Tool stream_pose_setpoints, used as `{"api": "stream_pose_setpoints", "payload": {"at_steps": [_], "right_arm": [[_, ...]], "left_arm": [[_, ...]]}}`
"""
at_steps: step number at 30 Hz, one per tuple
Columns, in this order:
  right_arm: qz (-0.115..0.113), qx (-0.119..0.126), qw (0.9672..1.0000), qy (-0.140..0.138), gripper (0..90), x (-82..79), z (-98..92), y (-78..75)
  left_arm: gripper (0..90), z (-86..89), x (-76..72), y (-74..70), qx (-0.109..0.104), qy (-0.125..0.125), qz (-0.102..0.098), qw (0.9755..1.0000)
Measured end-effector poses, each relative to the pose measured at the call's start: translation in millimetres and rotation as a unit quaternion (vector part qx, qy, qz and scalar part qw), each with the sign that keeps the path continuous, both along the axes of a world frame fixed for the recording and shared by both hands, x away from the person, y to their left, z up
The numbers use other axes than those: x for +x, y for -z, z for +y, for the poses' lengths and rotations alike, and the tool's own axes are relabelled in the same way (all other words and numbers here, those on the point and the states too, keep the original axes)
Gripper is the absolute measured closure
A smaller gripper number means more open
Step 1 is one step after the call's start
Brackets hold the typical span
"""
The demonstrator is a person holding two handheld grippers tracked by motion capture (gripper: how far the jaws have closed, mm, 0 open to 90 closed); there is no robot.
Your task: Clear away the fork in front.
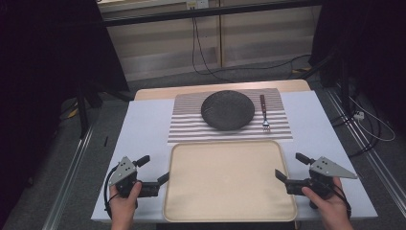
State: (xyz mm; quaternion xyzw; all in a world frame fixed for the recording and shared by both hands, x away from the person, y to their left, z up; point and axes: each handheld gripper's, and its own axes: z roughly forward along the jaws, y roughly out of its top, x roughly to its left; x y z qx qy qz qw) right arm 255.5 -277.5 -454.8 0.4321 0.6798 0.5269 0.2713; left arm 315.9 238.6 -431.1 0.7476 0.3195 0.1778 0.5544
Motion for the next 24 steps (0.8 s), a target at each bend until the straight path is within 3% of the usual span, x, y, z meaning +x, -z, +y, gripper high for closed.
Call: {"api": "stream_pose_setpoints", "payload": {"at_steps": [9,17,20,21,24], "right_arm": [[-0.006,-0.002,0.9999,0.011,3.6,5.5,-3.1,-3.4],[-0.001,-0.019,0.9993,0.032,3.0,14.5,-3.2,-8.6],[-0.004,-0.025,0.9989,0.040,3.0,21.0,-5.4,-12.8],[-0.007,-0.010,0.9986,0.052,3.1,30.0,-7.3,-18.5],[-0.003,-0.012,0.9980,0.062,3.3,45.9,-6.3,-24.0]], "left_arm": [[2.5,0.2,0.5,0.9,-0.001,0.005,0.001,1.0000],[2.6,-2.2,0.5,3.7,-0.003,0.012,0.004,0.9999],[2.6,-3.7,0.6,4.4,-0.004,0.014,0.007,0.9999],[2.6,-4.9,0.5,4.0,-0.002,0.015,0.005,0.9999],[2.6,-4.7,0.5,3.7,-0.002,0.016,0.004,0.9999]]}}
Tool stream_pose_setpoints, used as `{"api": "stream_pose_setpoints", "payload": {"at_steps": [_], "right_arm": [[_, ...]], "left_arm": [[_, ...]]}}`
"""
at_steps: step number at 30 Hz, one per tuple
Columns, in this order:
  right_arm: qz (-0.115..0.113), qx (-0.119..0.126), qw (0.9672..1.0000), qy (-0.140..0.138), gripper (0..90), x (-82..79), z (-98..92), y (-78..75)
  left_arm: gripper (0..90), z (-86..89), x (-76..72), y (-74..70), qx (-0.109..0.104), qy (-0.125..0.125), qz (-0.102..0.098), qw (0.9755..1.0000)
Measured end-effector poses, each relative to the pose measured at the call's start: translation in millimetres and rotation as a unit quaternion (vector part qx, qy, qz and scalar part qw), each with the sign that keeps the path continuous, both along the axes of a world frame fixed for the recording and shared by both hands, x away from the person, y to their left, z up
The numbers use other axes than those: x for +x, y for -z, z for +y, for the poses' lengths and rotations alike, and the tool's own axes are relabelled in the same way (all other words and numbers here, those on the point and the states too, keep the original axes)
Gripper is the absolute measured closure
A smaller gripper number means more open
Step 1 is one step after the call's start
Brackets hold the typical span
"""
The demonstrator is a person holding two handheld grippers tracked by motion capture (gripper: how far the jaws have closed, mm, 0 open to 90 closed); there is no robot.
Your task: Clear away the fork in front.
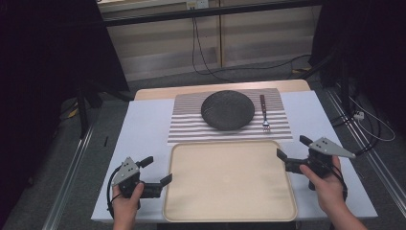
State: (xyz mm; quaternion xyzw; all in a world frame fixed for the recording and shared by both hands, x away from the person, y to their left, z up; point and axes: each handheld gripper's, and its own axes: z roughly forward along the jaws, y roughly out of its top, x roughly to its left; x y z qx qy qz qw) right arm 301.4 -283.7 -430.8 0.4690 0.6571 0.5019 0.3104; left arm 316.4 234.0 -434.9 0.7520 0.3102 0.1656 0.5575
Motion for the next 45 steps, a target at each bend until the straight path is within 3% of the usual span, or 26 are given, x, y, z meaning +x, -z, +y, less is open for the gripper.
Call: {"api": "stream_pose_setpoints", "payload": {"at_steps": [1,9,12,15,24,36,42,43,45], "right_arm": [[0.000,0.000,1.0000,0.000,3.3,0.0,0.0,0.0],[0.005,0.002,0.9999,0.011,3.7,43.8,7.2,-12.5],[0.013,-0.021,0.9996,0.016,3.7,57.6,9.7,-12.0],[0.025,-0.027,0.9991,0.019,3.8,70.1,12.5,-11.5],[0.027,-0.039,0.9984,0.031,4.7,97.3,13.4,-16.1],[0.050,-0.050,0.9960,0.054,4.8,133.8,3.2,-13.4],[0.061,-0.045,0.9954,0.058,5.6,150.2,2.9,-8.2],[0.066,-0.057,0.9943,0.060,5.7,156.1,4.9,-5.3],[0.072,-0.058,0.9939,0.060,6.0,162.2,7.0,-2.5]], "left_arm": [[2.6,0.0,0.0,0.0,0.000,0.000,0.000,1.0000],[2.6,4.7,1.5,1.4,-0.007,-0.002,0.007,0.9999],[2.6,5.4,1.9,1.1,-0.009,-0.002,0.007,0.9999],[2.5,5.5,1.9,0.9,-0.011,-0.002,0.007,0.9999],[2.6,4.3,1.9,1.3,-0.010,0.002,0.009,0.9999],[2.6,2.9,2.1,1.9,-0.010,0.006,0.009,0.9999],[2.6,2.7,2.5,2.9,-0.008,0.008,0.012,0.9999],[2.6,2.7,2.4,3.1,-0.007,0.007,0.012,0.9999],[2.6,3.0,2.2,3.5,-0.005,0.008,0.012,0.9999]]}}
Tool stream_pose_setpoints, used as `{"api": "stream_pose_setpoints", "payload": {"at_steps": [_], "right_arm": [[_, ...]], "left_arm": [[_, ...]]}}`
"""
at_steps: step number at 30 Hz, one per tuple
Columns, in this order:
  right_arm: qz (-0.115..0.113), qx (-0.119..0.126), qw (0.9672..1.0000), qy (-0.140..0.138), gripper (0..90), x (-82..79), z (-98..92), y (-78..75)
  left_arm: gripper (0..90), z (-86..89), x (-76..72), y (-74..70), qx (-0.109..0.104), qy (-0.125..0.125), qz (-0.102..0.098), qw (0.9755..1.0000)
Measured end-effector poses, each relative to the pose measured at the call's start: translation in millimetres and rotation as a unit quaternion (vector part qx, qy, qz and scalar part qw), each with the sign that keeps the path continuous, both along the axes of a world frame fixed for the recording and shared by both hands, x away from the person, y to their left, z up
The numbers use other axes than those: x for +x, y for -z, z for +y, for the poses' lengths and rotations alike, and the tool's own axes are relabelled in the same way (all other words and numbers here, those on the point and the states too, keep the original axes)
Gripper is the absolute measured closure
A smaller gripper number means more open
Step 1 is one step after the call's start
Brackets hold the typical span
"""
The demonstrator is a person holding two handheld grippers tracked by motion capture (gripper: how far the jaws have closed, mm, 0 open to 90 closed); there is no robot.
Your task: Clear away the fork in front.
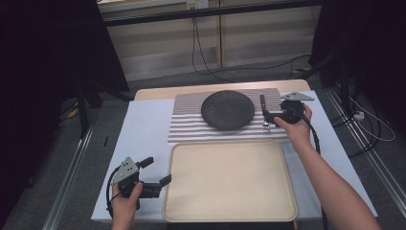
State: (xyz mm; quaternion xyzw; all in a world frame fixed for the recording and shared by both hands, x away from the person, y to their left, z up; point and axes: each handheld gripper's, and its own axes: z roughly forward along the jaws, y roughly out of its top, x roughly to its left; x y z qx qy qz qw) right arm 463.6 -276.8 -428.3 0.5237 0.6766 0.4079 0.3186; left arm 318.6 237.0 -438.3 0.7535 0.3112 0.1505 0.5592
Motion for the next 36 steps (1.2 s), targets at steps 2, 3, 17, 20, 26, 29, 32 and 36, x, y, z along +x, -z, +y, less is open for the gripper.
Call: {"api": "stream_pose_setpoints", "payload": {"at_steps": [2,3,17,20,26,29,32,36], "right_arm": [[0.010,-0.003,0.9999,0.000,6.2,6.3,2.1,2.8],[0.010,-0.003,0.9999,0.000,6.2,6.3,2.1,2.8],[0.077,-0.017,0.9968,0.011,39.2,40.9,10.5,17.3],[0.091,-0.005,0.9955,0.026,45.4,45.8,10.8,22.0],[0.112,-0.001,0.9929,0.038,56.5,54.0,11.1,31.1],[0.126,-0.001,0.9915,0.033,61.8,58.0,13.8,34.5],[0.134,-0.017,0.9900,0.040,67.1,61.6,17.5,35.2],[0.147,-0.013,0.9878,0.051,73.6,64.8,18.8,33.1]], "left_arm": [[2.6,0.1,-0.2,0.0,-0.002,-0.001,0.000,1.0000],[2.6,0.1,-0.2,0.0,-0.002,-0.001,0.000,1.0000],[2.6,-0.1,0.5,0.8,0.002,-0.001,0.002,1.0000],[2.7,-0.2,0.8,1.0,0.002,-0.002,0.003,1.0000],[2.7,-0.1,1.1,1.1,0.002,-0.003,0.003,1.0000],[2.7,0.0,1.5,1.1,0.003,-0.003,0.003,1.0000],[2.7,-0.8,1.7,2.0,0.006,-0.002,0.005,1.0000],[2.7,-0.9,1.8,2.2,0.008,-0.002,0.005,1.0000]]}}
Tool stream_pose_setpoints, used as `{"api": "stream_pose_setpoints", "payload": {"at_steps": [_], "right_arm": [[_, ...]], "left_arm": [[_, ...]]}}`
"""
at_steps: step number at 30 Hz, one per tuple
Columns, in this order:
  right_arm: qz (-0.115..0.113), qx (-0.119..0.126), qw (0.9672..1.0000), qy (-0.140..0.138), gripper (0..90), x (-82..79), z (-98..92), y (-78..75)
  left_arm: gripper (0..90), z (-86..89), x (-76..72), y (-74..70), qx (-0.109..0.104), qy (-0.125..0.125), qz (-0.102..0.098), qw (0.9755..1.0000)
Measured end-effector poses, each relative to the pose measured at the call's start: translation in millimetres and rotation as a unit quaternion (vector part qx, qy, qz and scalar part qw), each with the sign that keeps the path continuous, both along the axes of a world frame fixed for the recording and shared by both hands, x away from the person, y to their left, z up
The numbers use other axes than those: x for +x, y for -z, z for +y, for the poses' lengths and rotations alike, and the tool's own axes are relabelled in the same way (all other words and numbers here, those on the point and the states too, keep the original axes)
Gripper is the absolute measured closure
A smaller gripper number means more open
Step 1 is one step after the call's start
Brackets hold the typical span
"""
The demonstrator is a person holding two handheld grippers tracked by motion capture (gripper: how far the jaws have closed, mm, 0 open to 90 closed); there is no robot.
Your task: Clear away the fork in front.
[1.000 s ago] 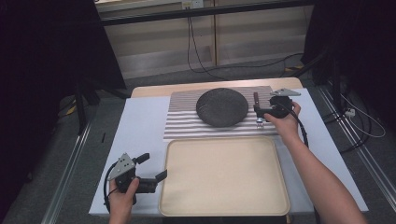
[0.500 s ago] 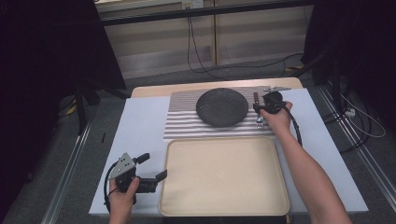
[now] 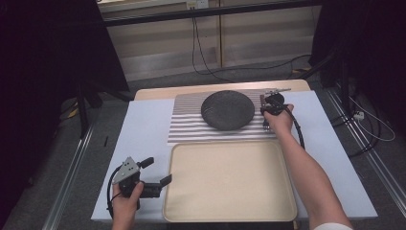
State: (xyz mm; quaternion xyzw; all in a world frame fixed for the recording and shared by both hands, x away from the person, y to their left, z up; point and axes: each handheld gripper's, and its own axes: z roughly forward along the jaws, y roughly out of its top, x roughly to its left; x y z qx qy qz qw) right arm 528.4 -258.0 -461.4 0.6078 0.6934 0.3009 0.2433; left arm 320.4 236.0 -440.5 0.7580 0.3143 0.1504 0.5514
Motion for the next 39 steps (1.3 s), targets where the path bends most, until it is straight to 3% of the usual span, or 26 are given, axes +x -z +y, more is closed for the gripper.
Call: {"api": "stream_pose_setpoints", "payload": {"at_steps": [2,7,11,18,24,27,30,32,39], "right_arm": [[0.014,-0.002,0.9999,0.003,78.3,3.5,-0.2,-2.9],[0.019,0.011,0.9998,-0.002,78.6,2.5,-6.1,-3.5],[0.027,0.006,0.9996,-0.008,78.6,-1.0,-10.8,-5.4],[0.042,0.014,0.9989,-0.018,78.5,-17.3,-21.8,-7.9],[0.053,-0.020,0.9979,-0.031,75.1,-20.6,-19.1,-9.0],[0.052,-0.014,0.9980,-0.032,75.2,-20.7,-20.8,-8.1],[0.053,0.008,0.9982,-0.025,76.8,-20.5,-24.6,-7.0],[0.053,-0.002,0.9983,-0.023,77.8,-20.2,-21.8,-7.3],[0.057,0.009,0.9982,-0.015,78.4,-19.8,-22.8,-7.5]], "left_arm": [[2.9,0.1,-0.1,-0.1,0.008,-0.001,-0.001,1.0000],[2.9,1.3,0.4,0.3,0.011,-0.004,-0.003,0.9999],[2.9,0.7,0.4,0.6,0.012,-0.004,-0.001,0.9999],[2.9,-0.1,-0.3,0.2,0.011,-0.004,-0.003,0.9999],[3.0,-1.3,0.8,0.5,0.008,-0.005,0.000,1.0000],[3.0,-1.8,2.4,-0.2,0.007,-0.004,0.000,1.0000],[3.0,-3.6,3.2,1.2,0.009,-0.002,0.002,1.0000],[3.0,-4.7,5.2,1.8,0.007,0.000,0.003,1.0000],[3.1,-7.5,9.7,3.1,-0.005,0.004,0.008,0.9999]]}}
